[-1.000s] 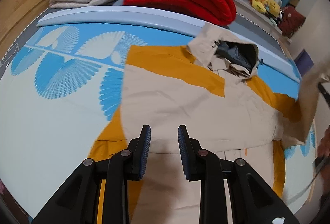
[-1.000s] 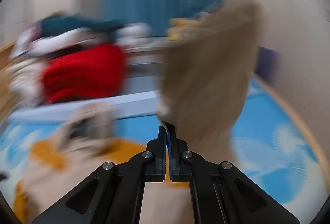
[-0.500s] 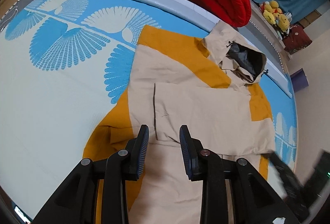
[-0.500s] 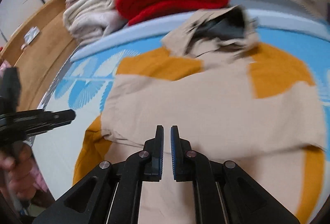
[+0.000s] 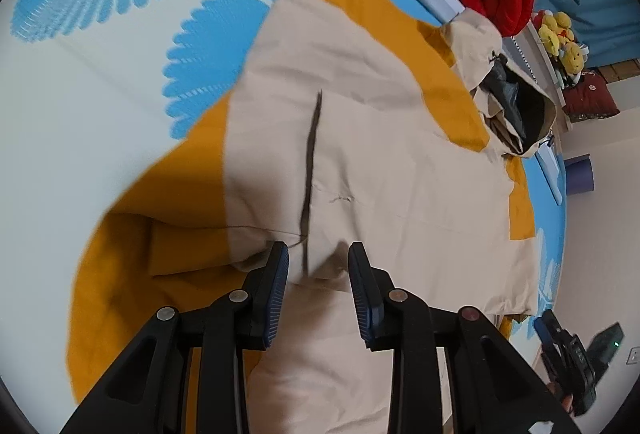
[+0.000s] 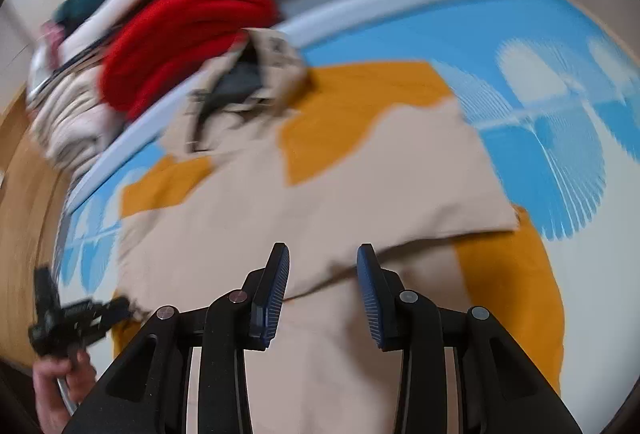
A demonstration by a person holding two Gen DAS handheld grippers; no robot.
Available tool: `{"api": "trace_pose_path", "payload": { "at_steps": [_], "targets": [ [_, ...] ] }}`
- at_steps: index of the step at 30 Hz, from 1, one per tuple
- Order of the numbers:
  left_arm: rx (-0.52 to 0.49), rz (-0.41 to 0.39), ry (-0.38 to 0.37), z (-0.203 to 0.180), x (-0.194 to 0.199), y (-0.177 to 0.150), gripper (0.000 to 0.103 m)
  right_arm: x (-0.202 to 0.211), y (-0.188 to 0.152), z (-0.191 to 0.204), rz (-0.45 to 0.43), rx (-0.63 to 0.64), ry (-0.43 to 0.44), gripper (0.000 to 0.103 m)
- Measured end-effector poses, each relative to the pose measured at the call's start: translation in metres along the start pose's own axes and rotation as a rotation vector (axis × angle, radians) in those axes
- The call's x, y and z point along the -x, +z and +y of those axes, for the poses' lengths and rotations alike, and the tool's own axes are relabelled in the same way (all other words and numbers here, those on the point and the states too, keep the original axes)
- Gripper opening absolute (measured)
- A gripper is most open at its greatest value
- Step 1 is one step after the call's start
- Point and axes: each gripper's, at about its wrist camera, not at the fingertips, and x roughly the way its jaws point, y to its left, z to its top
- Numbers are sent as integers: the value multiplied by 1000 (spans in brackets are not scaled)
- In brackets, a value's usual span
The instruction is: Fold large clothes
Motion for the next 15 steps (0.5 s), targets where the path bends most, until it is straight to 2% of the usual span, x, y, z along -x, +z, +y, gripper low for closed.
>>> {"api": "trace_pose_path", "payload": {
  "at_steps": [4, 5, 6, 8, 12, 15],
  "targets": [
    [-20, 10, 6, -7, -9, 0, 20, -21, 7, -39, 59, -166, 34, 37],
    [-26, 1, 10, -8, -7, 0, 11, -27, 9, -47, 74, -209, 50, 37],
    [-39, -19, 14, -10, -2, 1, 5, -32, 10, -54, 82, -240, 60, 37],
    [-66, -93, 32, -15, 18, 3, 2, -38, 10, -61, 83, -263, 62, 37],
    [-80, -199, 143, -13, 46, 7, 1, -55, 6, -67, 111, -299, 52, 37],
    [-21, -166, 190, 3, 44, 10, 2, -66, -2, -76, 154, -342, -3, 37]
  ]
}}
